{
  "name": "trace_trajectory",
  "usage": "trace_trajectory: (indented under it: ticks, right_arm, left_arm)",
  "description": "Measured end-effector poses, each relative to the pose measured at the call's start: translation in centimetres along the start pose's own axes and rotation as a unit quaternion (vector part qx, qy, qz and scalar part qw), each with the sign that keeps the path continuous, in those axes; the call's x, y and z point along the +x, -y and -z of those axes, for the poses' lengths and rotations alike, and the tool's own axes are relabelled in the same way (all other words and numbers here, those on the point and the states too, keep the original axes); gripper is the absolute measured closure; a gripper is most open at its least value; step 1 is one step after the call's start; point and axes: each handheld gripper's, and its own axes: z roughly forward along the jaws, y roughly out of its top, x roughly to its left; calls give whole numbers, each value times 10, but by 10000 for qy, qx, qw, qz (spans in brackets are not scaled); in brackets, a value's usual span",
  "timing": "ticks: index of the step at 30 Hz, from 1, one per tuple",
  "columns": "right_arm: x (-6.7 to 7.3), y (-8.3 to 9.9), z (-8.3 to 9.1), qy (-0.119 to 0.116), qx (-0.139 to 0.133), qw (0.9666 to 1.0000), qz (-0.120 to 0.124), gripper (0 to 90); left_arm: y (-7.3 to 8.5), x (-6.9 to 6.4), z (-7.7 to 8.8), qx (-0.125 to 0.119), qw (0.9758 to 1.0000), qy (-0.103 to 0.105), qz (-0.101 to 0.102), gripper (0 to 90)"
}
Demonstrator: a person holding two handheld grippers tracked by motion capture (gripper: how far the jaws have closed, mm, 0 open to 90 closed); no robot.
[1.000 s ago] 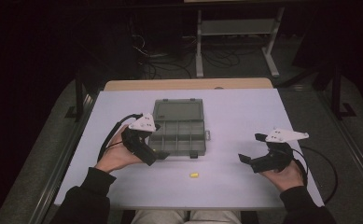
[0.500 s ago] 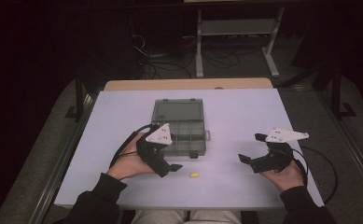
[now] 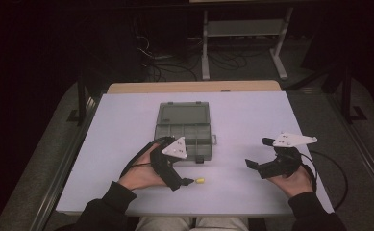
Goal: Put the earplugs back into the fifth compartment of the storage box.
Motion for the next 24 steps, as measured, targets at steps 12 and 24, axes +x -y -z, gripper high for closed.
trace_trajectory:
  ticks: [12, 24]
  right_arm:
    - [0, 0, -1, -7, 13, 10000, 22, 0]
    - [0, 0, -1, -5, 36, 10000, 23, 0]
  left_arm:
    - [1, -5, -17, 141, 9997, 195, -78, 54]
    - [-4, -10, -47, 453, 9972, 528, -260, 141]
